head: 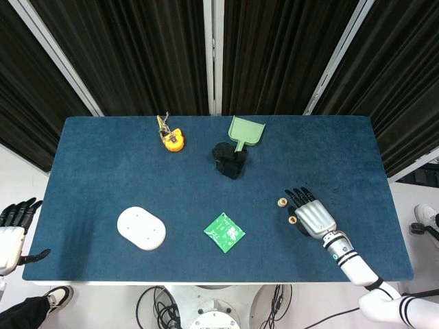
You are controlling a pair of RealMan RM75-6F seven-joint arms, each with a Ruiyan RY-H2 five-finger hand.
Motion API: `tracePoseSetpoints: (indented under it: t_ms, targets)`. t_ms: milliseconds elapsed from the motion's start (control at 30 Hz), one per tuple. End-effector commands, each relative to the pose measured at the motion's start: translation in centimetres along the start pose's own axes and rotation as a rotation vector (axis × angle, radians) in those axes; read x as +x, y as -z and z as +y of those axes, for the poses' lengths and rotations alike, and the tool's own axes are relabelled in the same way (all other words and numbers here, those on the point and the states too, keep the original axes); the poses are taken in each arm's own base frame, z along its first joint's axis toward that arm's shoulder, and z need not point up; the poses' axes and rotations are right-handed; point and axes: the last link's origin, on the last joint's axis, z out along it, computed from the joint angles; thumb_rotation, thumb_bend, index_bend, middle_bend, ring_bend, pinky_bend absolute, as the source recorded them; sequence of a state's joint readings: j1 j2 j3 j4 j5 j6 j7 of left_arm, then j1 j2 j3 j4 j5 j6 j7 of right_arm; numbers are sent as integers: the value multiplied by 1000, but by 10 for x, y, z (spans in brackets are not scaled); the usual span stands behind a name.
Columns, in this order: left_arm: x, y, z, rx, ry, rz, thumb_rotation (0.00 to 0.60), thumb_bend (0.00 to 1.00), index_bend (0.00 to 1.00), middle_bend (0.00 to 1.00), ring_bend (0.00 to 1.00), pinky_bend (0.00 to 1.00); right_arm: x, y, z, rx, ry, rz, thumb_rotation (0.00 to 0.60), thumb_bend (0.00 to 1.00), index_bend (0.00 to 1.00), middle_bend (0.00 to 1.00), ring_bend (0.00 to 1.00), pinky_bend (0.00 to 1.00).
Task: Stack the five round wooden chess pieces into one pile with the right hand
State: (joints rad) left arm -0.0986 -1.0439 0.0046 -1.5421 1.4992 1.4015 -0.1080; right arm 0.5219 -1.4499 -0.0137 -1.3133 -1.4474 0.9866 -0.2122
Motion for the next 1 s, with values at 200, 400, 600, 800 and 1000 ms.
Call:
tracePoseSetpoints:
  t_ms: [200, 400, 600, 800, 1000]
  targets:
    - [0, 0, 0, 1, 1, -1, 600, 70, 0, 0, 0, 0, -2, 0, -1, 1, 2, -3, 600, 321, 427, 6, 0, 0]
    - [0, -1, -1, 2, 2, -3, 600, 70, 0, 0, 0, 0, -3, -1, -3, 3, 1, 1, 600, 322, 429, 8, 0, 0]
    - [0, -1, -1, 2, 3, -3, 600, 70, 0, 0, 0, 0, 1, -1, -3, 7, -13, 27, 600, 321, 456, 11, 0, 0]
    - [0, -1, -1, 1, 4, -2, 600, 70, 0, 0, 0, 0, 17, 0, -3, 13, -27, 79, 600, 322, 460, 14, 0, 0]
    - [0, 0, 0, -3, 2, -3, 600, 70, 0, 0, 0, 0, 33, -11, 0, -7, -19, 108, 600, 321, 466, 15, 0, 0]
